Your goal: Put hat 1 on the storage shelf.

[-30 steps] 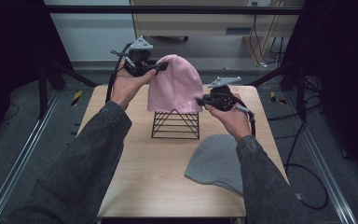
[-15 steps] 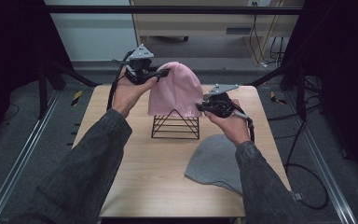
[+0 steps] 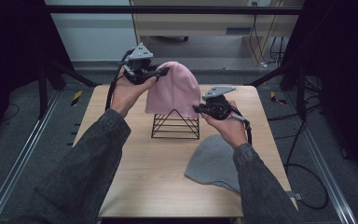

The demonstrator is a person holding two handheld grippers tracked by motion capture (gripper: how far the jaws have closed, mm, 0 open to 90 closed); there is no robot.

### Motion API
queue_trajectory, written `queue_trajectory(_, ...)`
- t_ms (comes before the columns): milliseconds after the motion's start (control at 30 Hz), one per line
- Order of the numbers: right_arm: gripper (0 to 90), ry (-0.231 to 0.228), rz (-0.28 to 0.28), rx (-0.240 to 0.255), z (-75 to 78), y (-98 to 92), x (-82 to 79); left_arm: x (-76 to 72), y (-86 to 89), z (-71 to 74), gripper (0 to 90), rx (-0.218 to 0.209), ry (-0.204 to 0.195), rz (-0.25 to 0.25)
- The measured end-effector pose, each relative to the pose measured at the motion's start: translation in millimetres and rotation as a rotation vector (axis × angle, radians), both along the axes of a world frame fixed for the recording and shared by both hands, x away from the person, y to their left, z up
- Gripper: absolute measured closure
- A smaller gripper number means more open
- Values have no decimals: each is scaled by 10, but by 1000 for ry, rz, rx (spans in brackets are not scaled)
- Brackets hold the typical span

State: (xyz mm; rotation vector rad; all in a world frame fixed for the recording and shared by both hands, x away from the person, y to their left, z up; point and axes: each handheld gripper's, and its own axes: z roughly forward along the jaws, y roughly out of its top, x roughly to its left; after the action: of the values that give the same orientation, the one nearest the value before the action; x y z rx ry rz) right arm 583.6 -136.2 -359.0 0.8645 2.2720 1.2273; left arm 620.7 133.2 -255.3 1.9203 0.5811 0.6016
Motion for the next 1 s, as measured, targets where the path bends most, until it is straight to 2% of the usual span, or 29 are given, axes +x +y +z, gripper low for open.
queue_trajectory(300,827,32,-14,-27,-162,-9,45,-17,2,-186,763,10,30,4)
queue_trajectory(600,818,79,-37,-55,-349,-32,94,-92,-43,-361,763,36,55,-14)
queue_trajectory(700,744,90,-42,-58,-402,-47,80,-138,-73,-406,766,48,63,-21)
queue_trajectory(767,690,91,-60,-55,-419,-77,57,-165,-104,-437,767,73,68,-24)
queue_trajectory(867,576,91,-84,-58,-409,-128,7,-197,-140,-499,768,97,71,-19)
queue_trajectory(1000,495,75,-115,-67,-392,-214,-84,-223,-165,-597,767,107,99,-7)
